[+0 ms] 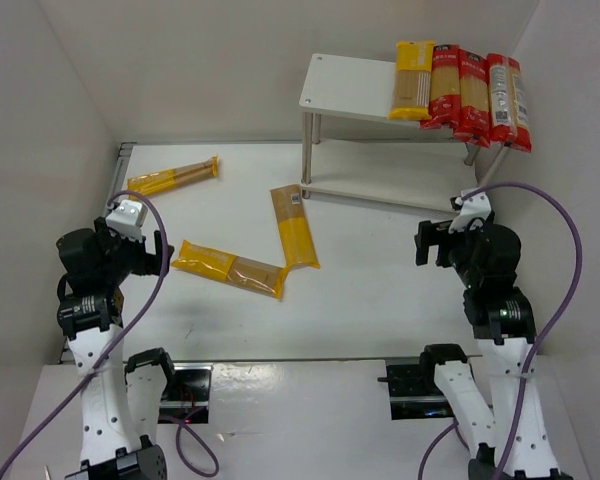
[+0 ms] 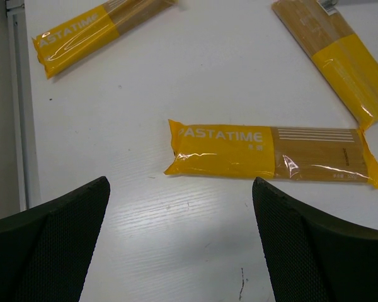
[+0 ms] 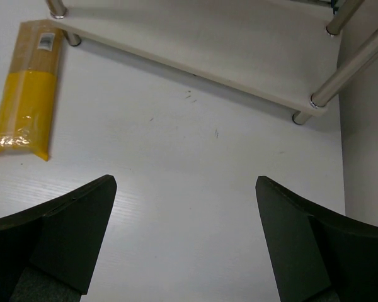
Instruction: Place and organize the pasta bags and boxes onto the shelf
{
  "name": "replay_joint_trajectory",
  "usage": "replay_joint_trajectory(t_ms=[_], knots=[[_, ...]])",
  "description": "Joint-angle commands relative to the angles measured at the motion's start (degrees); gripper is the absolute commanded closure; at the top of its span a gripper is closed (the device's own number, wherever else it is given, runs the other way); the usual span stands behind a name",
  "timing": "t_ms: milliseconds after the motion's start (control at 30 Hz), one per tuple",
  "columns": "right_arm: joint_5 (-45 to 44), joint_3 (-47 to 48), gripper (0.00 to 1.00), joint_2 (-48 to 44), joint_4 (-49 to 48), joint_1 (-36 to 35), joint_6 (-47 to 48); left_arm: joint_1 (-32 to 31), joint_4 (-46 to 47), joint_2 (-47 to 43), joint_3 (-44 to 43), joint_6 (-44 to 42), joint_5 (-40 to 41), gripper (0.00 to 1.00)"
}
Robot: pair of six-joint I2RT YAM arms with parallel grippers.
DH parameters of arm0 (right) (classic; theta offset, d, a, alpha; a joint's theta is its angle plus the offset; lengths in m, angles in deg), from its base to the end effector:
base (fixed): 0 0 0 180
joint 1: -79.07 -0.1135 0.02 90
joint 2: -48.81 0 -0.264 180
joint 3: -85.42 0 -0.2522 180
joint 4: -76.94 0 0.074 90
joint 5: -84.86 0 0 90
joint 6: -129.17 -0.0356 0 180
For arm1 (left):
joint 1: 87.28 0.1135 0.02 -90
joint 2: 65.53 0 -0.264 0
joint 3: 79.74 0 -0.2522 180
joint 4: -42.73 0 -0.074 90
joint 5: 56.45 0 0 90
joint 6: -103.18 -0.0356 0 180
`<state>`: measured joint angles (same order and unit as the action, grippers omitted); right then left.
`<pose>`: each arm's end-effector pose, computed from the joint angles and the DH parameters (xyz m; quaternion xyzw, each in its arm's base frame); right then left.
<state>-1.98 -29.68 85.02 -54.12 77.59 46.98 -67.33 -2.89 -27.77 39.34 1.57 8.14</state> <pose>0.1309 0.0053 0.3526 -0.0821 0.8161 -0.0090 0.5719 0.1380 0.0338 0.3338 0.0630 0.8177 -0.0285 0.5715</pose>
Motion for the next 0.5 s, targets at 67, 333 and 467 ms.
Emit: replay_joint_trajectory(t_ms=[67,333,467], knots=[[9.7,-1.7,0.00,-5.3,-4.0,5.3,2.3,-0.2,0.3,-1.9,-1.7,0.6,-2.9,0.01],[13.6,-1.7,0.00,-11.3,-2.8,12.8,4.0,3.4,0.3,-2.6,-1.7,1.3,-1.6,0.01],[14.2,-1.7,0.00,-10.2,-2.8,14.1,4.1,4.9,0.3,-3.1,-1.2,1.3,-1.6,0.01]])
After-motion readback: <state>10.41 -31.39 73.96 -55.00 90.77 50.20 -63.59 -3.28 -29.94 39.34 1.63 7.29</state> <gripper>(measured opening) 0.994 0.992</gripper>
